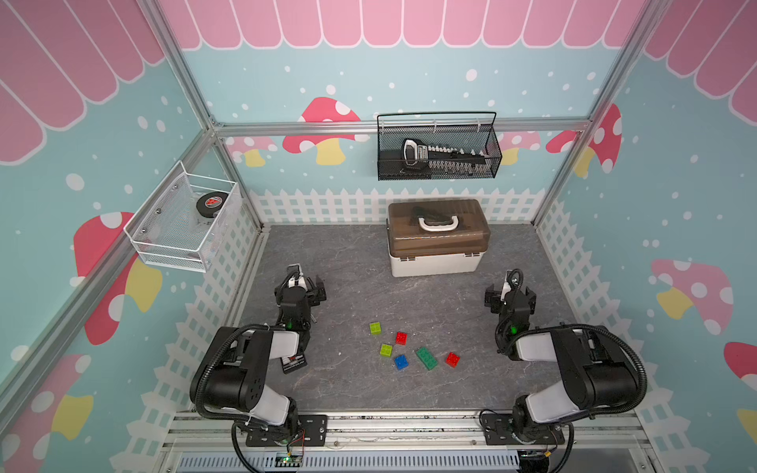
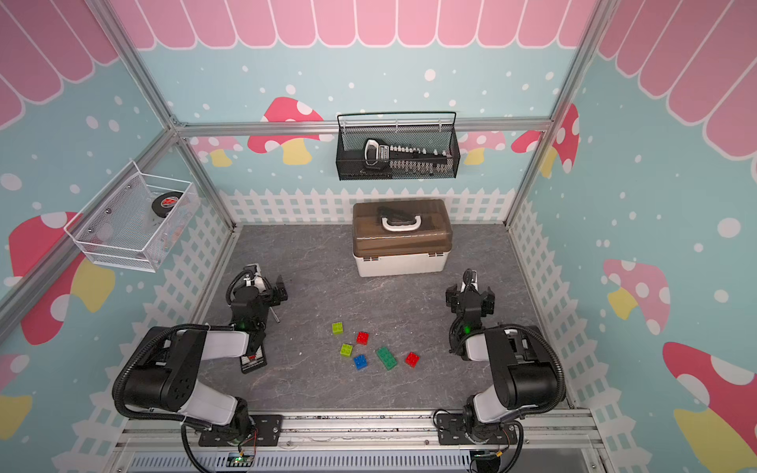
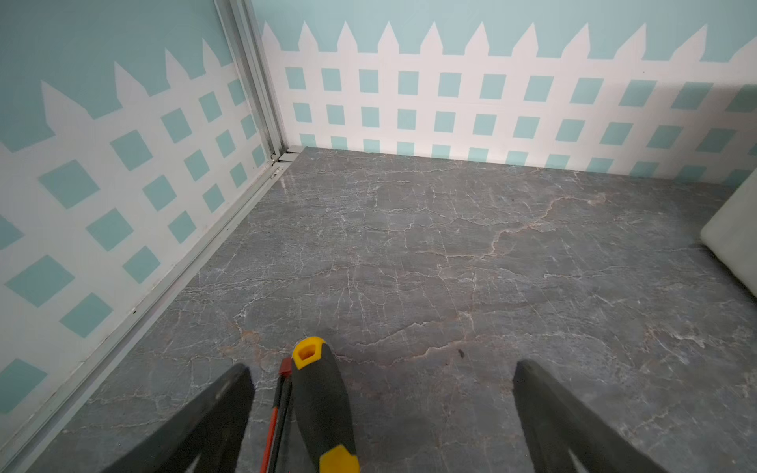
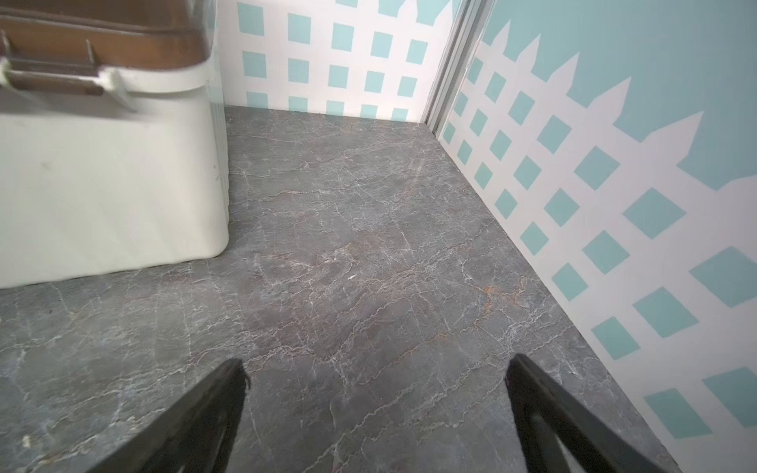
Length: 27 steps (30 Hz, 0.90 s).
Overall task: Assemble the letter y with lego
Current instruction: Move the lego brick at the center of the board.
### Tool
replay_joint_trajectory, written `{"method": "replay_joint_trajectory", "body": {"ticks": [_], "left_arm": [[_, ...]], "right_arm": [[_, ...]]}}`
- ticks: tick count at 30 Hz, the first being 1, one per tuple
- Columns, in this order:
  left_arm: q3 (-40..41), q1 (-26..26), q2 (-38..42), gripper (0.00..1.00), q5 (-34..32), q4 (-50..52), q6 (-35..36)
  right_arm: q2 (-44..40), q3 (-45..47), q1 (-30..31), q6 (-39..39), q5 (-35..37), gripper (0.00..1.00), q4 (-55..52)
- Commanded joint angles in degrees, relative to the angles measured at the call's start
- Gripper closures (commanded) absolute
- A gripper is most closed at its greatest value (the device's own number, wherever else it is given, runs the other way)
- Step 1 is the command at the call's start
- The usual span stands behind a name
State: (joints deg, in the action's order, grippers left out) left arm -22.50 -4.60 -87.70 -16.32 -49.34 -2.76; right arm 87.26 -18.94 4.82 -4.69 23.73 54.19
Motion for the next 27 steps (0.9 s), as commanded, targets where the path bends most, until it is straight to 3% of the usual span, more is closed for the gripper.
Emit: {"method": "replay_joint_trajectory", "body": {"ticks": [1, 7, 20, 24, 27], "left_arm": [[0.53, 0.0, -0.45, 0.0, -0.5, -2.51, 0.7], [-0.35, 1.25, -0.26, 0.0, 2.44, -0.56, 0.22], [-0.22, 1.3, 0.01, 0.0, 2.33, -0.77, 0.36], [-6.78, 1.28, 4.97, 0.0, 1.29, 15.58, -0.1], [-11.25, 0.38, 7.09, 0.0, -3.13, 23.51, -0.3]], "right_arm": [[0.28, -0.31, -0.34, 1.03, 0.28, 0.0, 1.44], [0.32, -0.29, -0.34, 1.03, 0.36, 0.0, 1.48], [0.09, -0.13, -0.34, 0.95, 0.4, 0.0, 1.62], [-4.88, -0.62, -0.2, 1.81, 0.03, 0.0, -2.74], [-11.85, -3.85, -0.19, 1.29, -0.28, 0.0, -14.2]]}}
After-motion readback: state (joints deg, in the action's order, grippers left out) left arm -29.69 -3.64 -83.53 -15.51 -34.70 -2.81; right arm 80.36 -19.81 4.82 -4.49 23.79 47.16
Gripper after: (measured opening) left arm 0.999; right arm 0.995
